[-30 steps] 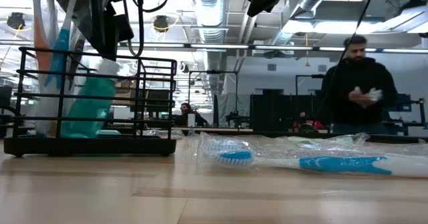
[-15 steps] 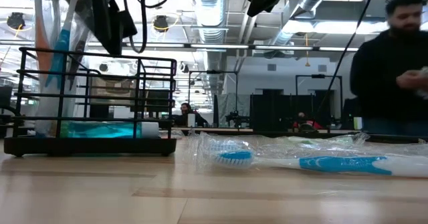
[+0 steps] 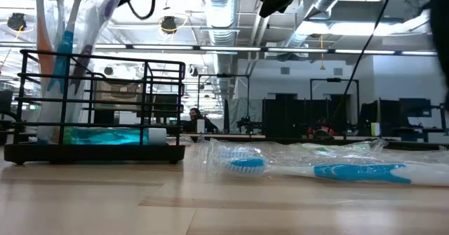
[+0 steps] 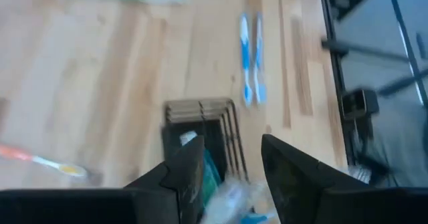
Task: Pick & Place toothbrushing station
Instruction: Put the mouthwash into the black toothbrush rack
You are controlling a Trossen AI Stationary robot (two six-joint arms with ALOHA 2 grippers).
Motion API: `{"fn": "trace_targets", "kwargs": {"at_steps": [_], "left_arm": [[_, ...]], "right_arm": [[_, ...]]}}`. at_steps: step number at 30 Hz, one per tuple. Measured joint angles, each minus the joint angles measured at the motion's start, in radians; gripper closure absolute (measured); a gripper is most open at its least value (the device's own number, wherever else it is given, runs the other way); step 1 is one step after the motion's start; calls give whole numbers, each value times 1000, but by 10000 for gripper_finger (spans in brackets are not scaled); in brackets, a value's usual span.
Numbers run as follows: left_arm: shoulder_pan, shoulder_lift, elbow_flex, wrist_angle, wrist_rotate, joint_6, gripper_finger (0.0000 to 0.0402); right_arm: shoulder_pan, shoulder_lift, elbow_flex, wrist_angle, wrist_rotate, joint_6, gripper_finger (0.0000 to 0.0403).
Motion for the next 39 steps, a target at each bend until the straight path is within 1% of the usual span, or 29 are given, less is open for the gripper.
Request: {"fn": "trace_targets", "kwargs": {"at_steps": [9,12,15,19,25,29,34,39], "left_arm": [[0,-141,0,0,-258,0,259],[3,-168,0,-15,-307,2,259],[23,-184,0,-63,-313,-4,260],[54,-186,0,-167,-313,-37,260],[73,-186,0,-304,-313,-42,260],[79,-187,-5,-365,-316,-108,259],[78,-186,-105,-366,-314,-159,267],[77,-186,-215,-360,-286,-243,279]], "right_arm": [[0,0,0,3,0,0,274],[0,0,0,3,0,0,274],[0,0,0,3,0,0,274],[0,0,0,3,0,0,274],[0,0,0,7,0,0,274],[0,0,0,8,0,0,274],[0,0,0,8,0,0,274],[0,1,0,8,0,0,274]]}}
